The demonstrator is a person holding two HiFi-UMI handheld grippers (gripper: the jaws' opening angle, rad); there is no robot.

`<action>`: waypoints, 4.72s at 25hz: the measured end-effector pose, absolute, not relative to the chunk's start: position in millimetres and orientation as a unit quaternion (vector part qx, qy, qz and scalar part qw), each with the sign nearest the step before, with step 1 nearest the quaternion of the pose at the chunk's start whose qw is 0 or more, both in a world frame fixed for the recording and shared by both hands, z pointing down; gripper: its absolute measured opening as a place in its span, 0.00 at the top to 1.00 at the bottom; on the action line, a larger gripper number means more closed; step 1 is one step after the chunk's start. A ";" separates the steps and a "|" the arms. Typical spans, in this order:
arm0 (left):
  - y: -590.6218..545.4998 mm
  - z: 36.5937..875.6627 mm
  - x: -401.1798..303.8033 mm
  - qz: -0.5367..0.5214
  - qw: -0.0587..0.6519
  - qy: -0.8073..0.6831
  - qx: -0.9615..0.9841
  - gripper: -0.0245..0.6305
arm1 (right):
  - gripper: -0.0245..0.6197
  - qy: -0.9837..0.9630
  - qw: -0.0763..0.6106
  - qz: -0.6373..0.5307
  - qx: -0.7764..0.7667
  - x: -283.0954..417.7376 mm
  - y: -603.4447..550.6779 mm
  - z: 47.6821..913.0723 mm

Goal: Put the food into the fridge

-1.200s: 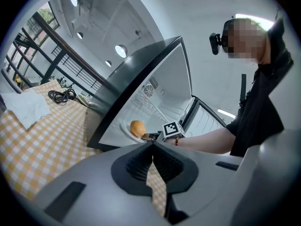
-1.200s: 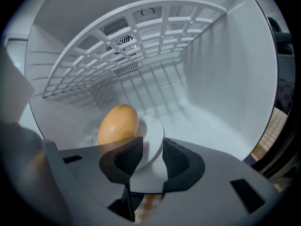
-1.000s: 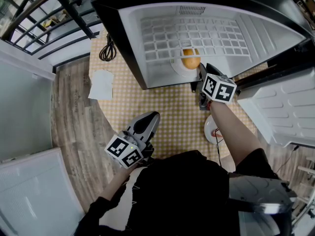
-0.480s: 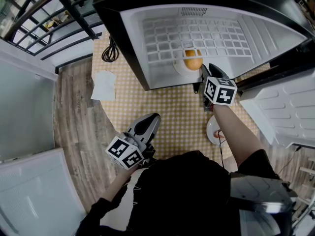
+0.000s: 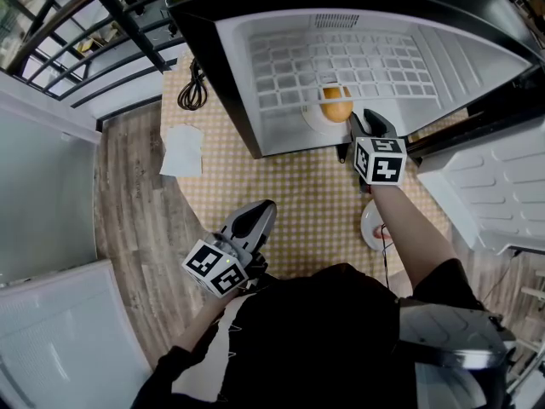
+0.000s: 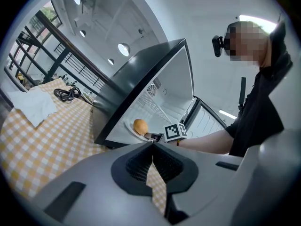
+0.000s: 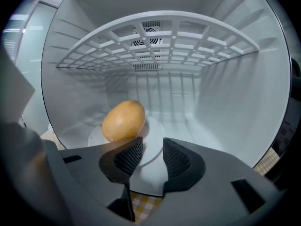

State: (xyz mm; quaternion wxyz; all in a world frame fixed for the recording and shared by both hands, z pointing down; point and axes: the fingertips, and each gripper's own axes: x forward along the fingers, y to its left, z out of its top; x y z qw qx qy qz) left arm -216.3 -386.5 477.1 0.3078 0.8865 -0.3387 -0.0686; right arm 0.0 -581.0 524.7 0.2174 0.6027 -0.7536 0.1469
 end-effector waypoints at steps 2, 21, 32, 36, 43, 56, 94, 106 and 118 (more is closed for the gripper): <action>-386.8 476.8 -218.3 -0.067 0.307 -0.335 0.888 0.94 | 0.76 -0.753 0.225 0.136 0.603 -0.5 -580.7 523.7; -372.6 477.9 -247.3 -0.021 0.275 -0.333 0.902 0.94 | 0.75 -0.749 0.178 0.128 0.625 3.7 -581.5 517.1; -339.6 453.0 -218.2 -0.045 0.249 -0.376 0.891 0.94 | 0.75 -0.781 0.114 0.108 0.605 15.0 -529.1 471.3; -326.9 433.7 -194.6 -0.067 0.233 -0.383 0.891 0.94 | 0.77 -0.800 0.089 0.105 0.585 16.6 -494.6 446.9; -285.2 405.2 -151.3 -0.084 0.208 -0.383 0.896 0.94 | 0.89 -0.822 0.048 0.109 0.557 30.3 -435.4 412.2; -203.4 358.2 -87.3 -0.108 0.161 -0.366 0.910 0.94 | 0.93 -0.909 -0.031 0.172 0.379 21.6 -283.6 343.0; -21.4 397.5 21.3 -0.095 0.229 -0.391 0.886 0.94 | 0.94 -0.890 0.035 0.279 0.360 107.5 -49.9 431.1; -19.7 408.3 15.7 -0.094 0.239 -0.414 0.873 0.94 | 0.94 -0.893 0.047 0.284 0.345 112.3 -49.7 441.7; -15.3 410.1 22.0 -0.094 0.245 -0.414 0.872 0.94 | 0.94 -0.895 0.058 0.290 0.334 110.9 -40.2 447.2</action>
